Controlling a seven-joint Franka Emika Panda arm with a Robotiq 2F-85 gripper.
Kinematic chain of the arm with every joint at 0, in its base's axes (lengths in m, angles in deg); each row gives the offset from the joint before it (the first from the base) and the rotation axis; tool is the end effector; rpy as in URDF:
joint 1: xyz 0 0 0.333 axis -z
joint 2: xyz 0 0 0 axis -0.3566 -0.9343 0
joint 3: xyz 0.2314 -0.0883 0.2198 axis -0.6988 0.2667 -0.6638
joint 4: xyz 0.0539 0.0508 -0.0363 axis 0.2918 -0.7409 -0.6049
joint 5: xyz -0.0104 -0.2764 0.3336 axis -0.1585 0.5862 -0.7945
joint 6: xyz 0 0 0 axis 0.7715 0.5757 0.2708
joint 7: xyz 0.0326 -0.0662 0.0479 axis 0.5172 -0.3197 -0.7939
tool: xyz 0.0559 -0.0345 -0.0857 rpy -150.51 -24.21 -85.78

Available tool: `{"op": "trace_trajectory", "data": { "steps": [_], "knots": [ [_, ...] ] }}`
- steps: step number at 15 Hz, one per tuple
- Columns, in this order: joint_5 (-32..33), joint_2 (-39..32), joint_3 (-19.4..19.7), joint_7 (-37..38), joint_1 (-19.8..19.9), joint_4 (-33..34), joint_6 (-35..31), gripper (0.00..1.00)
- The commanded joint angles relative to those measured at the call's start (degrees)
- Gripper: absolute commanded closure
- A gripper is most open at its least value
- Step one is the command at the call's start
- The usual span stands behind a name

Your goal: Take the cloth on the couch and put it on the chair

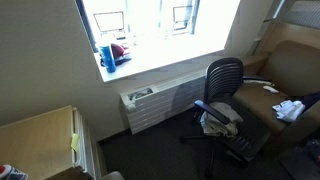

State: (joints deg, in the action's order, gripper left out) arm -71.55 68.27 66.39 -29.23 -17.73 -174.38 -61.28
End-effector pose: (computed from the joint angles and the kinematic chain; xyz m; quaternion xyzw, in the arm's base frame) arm 0.4738 -0.1340 0.4626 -0.9894 0.0770 -0.1179 0.0351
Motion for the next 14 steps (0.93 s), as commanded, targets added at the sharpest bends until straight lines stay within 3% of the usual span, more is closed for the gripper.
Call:
{"op": "trace_trajectory", "data": {
  "steps": [1,4,9,12,13,14],
  "knots": [
    [-0.49,-0.09,-1.04,-0.36,1.13,0.12,0.18,0.0],
    [-0.19,0.15,-1.39,2.72,2.09,-1.56,-2.44,0.0],
    [5.57,-7.53,-4.8,22.18,7.37,-13.89,-22.27,0.0],
    [8.56,-16.5,-6.92,29.82,8.21,-16.35,-37.11,0.0],
    [9.46,-19.14,-7.28,31.18,8.23,-15.71,-39.62,0.0],
    [7.36,-13.92,-6.06,27.85,7.21,-16.69,-34.7,0.0]
  ]
}}
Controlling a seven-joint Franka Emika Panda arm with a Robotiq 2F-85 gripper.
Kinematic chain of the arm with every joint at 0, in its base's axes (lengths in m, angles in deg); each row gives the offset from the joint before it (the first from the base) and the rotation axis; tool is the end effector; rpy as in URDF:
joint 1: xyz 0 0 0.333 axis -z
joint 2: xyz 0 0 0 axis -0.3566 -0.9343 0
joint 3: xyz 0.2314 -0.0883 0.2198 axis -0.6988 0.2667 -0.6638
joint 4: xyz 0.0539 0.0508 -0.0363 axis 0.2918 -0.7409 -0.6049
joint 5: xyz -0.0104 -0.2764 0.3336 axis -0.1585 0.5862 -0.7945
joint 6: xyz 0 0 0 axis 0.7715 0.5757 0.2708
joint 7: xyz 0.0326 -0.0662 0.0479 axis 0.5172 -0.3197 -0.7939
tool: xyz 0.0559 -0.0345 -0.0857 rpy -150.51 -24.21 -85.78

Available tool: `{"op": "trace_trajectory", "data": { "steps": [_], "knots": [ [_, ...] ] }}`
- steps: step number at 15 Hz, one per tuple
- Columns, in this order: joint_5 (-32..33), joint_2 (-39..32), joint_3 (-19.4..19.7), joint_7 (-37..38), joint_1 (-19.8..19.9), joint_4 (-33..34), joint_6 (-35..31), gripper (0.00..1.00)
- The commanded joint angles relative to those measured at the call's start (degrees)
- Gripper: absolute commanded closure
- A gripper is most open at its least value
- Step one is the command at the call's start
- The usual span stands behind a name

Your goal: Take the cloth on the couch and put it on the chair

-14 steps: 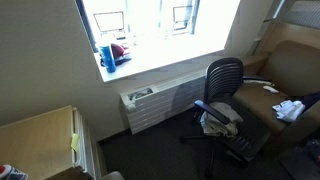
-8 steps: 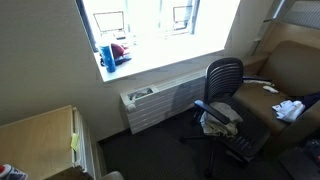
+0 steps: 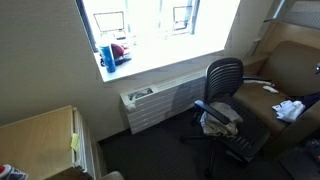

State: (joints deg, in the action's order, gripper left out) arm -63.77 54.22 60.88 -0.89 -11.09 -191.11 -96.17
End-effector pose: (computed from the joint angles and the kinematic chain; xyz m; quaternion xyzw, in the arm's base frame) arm 0.4423 -0.1267 0.2765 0.9492 -0.2774 0.1485 0.0061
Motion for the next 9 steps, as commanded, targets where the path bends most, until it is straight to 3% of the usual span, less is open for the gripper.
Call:
{"op": "trace_trajectory", "data": {
  "steps": [1,5,9],
  "knots": [
    [0.11,-2.38,-0.67,1.02,0.21,0.05,-2.47,0.0],
    [-1.7,-7.13,-0.25,2.46,-0.6,1.96,-4.8,0.0],
    [-22.29,-13.63,-2.15,1.86,-1.69,6.18,-5.11,0.0]
  ]
}}
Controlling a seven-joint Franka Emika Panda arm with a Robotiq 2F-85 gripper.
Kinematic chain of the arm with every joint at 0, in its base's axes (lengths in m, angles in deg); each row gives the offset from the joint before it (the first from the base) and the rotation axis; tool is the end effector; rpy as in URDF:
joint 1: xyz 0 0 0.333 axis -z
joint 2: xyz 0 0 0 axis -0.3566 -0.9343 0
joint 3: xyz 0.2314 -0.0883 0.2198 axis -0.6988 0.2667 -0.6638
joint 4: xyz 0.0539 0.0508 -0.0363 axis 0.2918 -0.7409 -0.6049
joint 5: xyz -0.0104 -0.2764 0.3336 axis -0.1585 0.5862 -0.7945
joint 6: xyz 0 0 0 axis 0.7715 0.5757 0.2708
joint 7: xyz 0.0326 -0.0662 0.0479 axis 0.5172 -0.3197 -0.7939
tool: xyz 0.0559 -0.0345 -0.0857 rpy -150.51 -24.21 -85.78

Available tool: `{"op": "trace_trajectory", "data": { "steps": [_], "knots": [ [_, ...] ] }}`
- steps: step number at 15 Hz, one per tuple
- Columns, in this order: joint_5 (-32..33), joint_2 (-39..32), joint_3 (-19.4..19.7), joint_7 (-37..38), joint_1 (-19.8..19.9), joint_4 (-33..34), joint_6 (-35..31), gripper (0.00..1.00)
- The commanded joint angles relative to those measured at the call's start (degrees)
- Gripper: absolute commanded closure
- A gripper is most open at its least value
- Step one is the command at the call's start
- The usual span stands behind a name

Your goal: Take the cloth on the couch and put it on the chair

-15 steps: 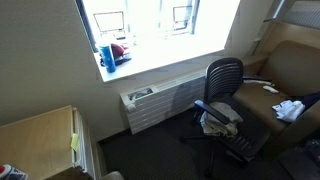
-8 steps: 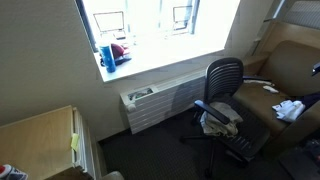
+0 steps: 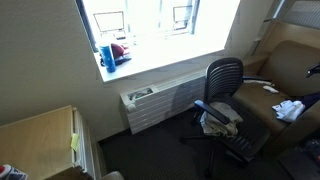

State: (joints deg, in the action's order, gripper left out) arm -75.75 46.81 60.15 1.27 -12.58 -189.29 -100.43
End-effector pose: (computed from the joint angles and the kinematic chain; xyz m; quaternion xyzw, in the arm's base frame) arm 0.4519 -0.1255 0.2377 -0.9191 0.3689 -0.1353 0.0279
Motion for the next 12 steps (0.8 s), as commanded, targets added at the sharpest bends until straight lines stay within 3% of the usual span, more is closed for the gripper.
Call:
{"op": "trace_trajectory", "data": {
  "steps": [1,4,5,7,12],
  "knots": [
    [-15.32,-7.91,-2.31,-0.83,-0.02,5.49,-1.38,0.0],
    [-27.43,-12.52,-5.41,0.08,1.42,9.2,-2.18,0.0],
    [-22.19,-8.68,-3.07,-0.21,-0.25,6.09,-0.86,0.0],
    [-25.75,-11.4,-4.03,-0.11,-0.04,8.05,-1.53,0.0],
    [-25.33,-13.0,-3.85,0.77,-0.41,8.85,-3.29,0.0]
  ]
}}
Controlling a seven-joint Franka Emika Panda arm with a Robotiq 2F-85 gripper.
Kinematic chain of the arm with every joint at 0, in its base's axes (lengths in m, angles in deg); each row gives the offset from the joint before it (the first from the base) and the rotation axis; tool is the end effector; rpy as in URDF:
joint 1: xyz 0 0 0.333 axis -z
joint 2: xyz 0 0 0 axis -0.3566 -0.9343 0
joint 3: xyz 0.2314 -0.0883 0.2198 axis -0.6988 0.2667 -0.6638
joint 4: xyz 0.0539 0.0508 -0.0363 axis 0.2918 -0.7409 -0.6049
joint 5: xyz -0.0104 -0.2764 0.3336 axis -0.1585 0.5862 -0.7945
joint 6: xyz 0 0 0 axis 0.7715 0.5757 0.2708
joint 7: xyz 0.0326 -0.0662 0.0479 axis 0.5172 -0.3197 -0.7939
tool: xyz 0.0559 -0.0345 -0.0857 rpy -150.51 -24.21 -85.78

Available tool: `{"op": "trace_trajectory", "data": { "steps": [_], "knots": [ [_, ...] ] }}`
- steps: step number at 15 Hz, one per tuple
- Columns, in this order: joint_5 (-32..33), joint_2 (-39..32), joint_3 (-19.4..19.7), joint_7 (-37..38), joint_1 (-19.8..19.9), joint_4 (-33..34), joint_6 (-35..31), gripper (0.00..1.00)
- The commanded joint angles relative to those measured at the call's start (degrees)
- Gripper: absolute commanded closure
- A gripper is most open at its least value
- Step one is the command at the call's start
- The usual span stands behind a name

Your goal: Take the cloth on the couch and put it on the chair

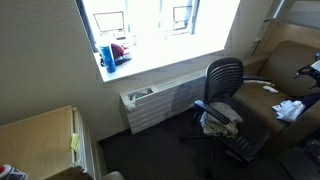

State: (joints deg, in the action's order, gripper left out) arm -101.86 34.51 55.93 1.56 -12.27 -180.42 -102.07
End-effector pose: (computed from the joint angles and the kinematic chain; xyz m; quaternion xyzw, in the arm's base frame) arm 0.4876 -0.1306 0.1879 -0.8331 0.5352 -0.1090 0.0876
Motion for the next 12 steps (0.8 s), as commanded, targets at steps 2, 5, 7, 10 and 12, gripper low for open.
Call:
{"op": "trace_trajectory", "data": {
  "steps": [2,5,7,10,12],
  "knots": [
    [-0.61,-2.36,-0.38,0.97,-0.53,1.4,-2.18,0.0],
    [0.51,-7.13,0.72,3.38,0.38,5.97,8.52,0.0],
    [0.16,-4.11,0.42,2.58,-0.24,3.1,6.03,0.0],
    [-0.02,-6.92,1.22,2.75,-0.67,5.05,7.03,0.0],
    [-0.03,-7.19,1.21,2.79,-0.66,5.34,7.09,0.0]
  ]
}}
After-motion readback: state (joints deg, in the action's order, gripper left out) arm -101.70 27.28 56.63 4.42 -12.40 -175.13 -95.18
